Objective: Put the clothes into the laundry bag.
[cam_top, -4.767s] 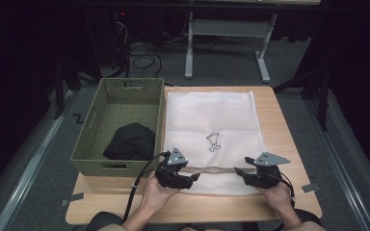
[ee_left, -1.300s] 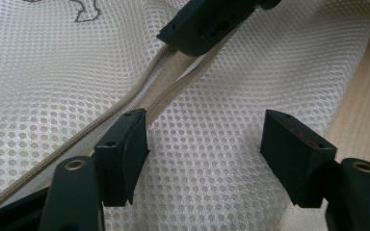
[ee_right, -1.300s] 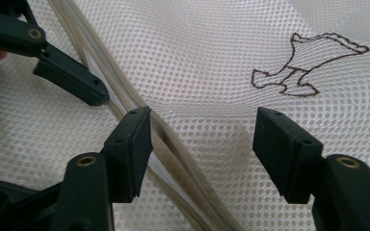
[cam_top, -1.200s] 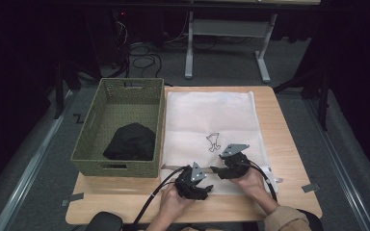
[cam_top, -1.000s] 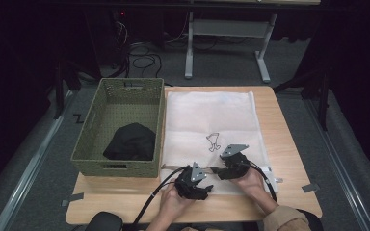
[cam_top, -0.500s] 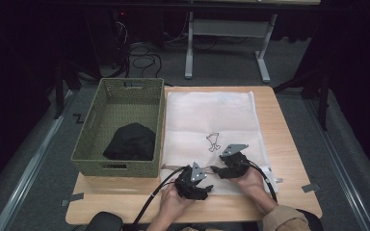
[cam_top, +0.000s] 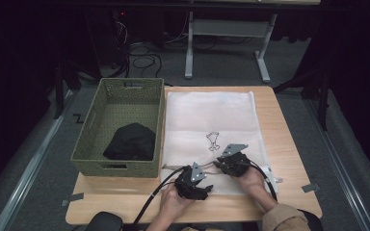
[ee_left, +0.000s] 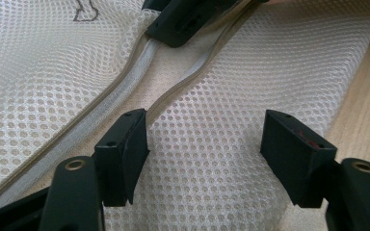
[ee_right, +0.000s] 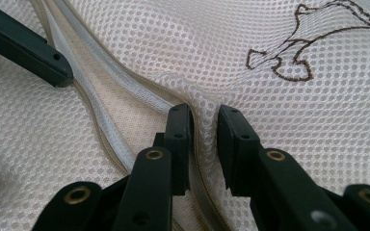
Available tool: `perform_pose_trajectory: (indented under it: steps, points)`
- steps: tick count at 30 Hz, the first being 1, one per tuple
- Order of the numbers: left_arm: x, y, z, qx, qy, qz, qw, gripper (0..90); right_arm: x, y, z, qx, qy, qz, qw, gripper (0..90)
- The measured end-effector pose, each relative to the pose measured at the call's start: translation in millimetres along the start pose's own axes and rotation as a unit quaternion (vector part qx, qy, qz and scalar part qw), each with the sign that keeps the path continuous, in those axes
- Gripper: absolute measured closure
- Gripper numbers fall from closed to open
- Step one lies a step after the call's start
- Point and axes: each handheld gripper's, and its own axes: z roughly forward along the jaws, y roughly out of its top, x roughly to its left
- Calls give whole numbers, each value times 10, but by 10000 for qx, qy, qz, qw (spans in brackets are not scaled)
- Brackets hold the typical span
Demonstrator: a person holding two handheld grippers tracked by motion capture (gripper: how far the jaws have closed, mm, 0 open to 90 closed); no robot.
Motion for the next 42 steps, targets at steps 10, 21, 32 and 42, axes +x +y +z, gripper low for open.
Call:
perform_pose_trajectory:
  steps: [10, 21, 32, 42]
  points:
    - [1, -1, -1, -2, 5, -10, 10000, 335, 49, 33, 6, 108, -200, -178, 9996, 870]
    - [1, -1, -1, -3, 7, -13, 10000, 335, 30, 61, -57, -23, -174, -203, 9996, 880]
    - [1, -1, -1, -1, 8, -8, 10000, 335, -26, 166, -233, -339, -132, -143, 9992, 882]
    - [1, -1, -2, -1, 11, -10, 10000, 335, -48, 216, -291, -430, -109, -106, 9990, 881]
